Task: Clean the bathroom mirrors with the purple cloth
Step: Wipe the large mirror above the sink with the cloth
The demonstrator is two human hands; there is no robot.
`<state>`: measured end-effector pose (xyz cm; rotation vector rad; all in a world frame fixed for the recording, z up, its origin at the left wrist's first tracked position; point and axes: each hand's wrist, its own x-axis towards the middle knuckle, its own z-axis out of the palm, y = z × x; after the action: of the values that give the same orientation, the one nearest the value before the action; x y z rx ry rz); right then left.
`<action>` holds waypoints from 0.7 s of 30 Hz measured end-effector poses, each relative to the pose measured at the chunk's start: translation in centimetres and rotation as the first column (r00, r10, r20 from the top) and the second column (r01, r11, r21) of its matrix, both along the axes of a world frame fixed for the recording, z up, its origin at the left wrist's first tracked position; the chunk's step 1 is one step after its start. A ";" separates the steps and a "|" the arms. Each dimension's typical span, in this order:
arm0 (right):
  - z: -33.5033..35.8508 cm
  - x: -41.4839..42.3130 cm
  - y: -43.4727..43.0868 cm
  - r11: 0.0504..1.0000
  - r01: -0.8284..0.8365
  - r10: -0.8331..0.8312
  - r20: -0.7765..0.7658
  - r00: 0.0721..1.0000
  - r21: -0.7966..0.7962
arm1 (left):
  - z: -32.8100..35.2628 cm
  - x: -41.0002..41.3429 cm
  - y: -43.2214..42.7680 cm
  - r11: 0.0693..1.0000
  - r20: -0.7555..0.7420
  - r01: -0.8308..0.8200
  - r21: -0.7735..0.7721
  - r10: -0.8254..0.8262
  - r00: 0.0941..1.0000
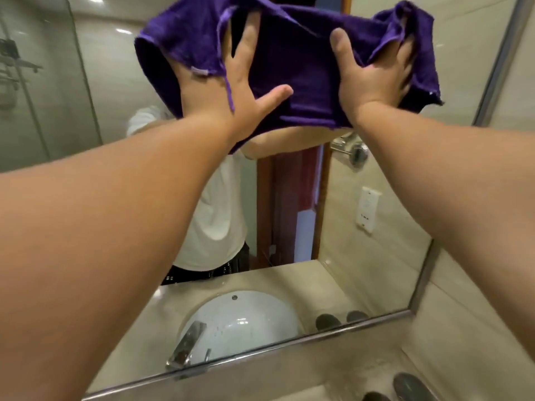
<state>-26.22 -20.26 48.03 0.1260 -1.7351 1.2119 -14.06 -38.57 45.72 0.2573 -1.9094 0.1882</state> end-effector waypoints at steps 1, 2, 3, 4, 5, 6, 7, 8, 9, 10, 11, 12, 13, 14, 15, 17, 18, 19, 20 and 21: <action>-0.2 -0.1 0.2 1.000 -0.007 0.007 -0.008 1.000 0.008 | -0.4 -0.1 0.1 1.000 -0.007 -0.002 0.002 0.002 1.000; -0.6 -0.3 0.4 1.000 -0.013 0.013 -0.018 1.000 0.015 | -0.9 -0.3 0.2 1.000 -0.012 0.009 0.004 -0.009 1.000; -1.2 -0.4 0.6 1.000 -0.019 0.020 -0.027 0.999 0.019 | -1.7 -0.4 0.3 1.000 -0.010 0.024 0.008 -0.024 1.000; -2.0 -0.5 0.9 0.999 -0.025 0.026 -0.035 0.999 0.026 | -2.6 -0.6 0.5 0.999 0.001 0.033 0.013 -0.033 0.999; -2.9 -0.7 1.2 0.999 -0.030 0.031 -0.036 0.999 0.037 | -3.8 -0.7 0.7 0.999 0.020 0.032 0.019 -0.032 0.999; -3.9 -0.9 1.6 0.998 -0.030 0.032 -0.031 0.999 0.051 | -5.1 -0.8 1.1 0.999 0.044 0.029 0.026 -0.030 0.999; -5.2 -1.1 1.9 0.998 -0.029 0.030 -0.019 0.999 0.060 | -6.5 -0.9 1.4 0.999 0.069 0.029 0.034 -0.031 0.997; -6.8 -1.3 2.1 0.998 -0.027 0.027 -0.003 1.000 0.060 | -8.0 -1.0 1.7 0.998 0.091 0.034 0.044 -0.038 0.995; -8.4 -1.4 2.3 0.998 -0.026 0.025 0.012 1.000 0.051 | -9.3 -1.0 1.9 0.998 0.109 0.039 0.053 -0.045 0.993; -10.3 -1.5 2.4 0.999 -0.026 0.025 0.024 0.999 0.039 | -10.5 -1.1 2.0 0.998 0.127 0.041 0.057 -0.048 0.991; -12.1 -1.5 2.4 0.999 -0.028 0.028 0.035 0.999 0.022 | -11.7 -1.1 2.0 0.998 0.142 0.036 0.053 -0.043 0.989; -14.0 -1.4 2.4 0.999 -0.032 0.032 0.046 0.998 -0.002 | -12.8 -1.0 2.0 0.999 0.151 0.028 0.040 -0.034 0.988; -15.8 -1.3 2.3 0.999 -0.036 0.037 0.059 0.998 -0.029 | -14.1 -1.0 2.0 0.999 0.156 0.022 0.023 -0.026 0.987; -17.4 -1.1 2.2 0.998 -0.040 0.044 0.074 0.996 -0.057 | -15.3 -0.8 2.0 1.000 0.157 0.018 0.010 -0.020 0.987; -18.9 -1.0 2.0 0.996 -0.046 0.053 0.090 0.995 -0.077 | -16.6 -0.7 1.9 1.000 0.160 0.015 0.006 -0.016 0.987; -21.6 -0.8 1.6 0.995 -0.055 0.065 0.128 0.990 -0.080 | -19.5 -0.2 1.5 0.999 0.165 0.010 0.031 -0.015 0.986; -22.8 -0.6 1.3 0.996 -0.056 0.066 0.140 0.988 -0.071 | -21.1 0.2 1.2 0.999 0.160 0.004 0.039 -0.010 0.987; -24.0 -0.4 1.0 0.996 -0.055 0.064 0.149 0.987 -0.065 | -22.5 0.5 0.9 0.999 0.155 -0.008 0.037 0.003 0.988; -25.2 -0.2 0.6 0.996 -0.053 0.063 0.158 0.985 -0.065 | -23.7 0.8 0.6 0.999 0.156 -0.021 0.033 0.016 0.988; -26.2 0.1 0.3 0.996 -0.052 0.064 0.165 0.984 -0.072 | -24.4 1.1 0.4 0.999 0.162 -0.032 0.035 0.026 0.986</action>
<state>-26.13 -19.94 21.79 0.0352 -1.8438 1.3548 -13.00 -38.21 21.28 0.3027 -2.0723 0.1980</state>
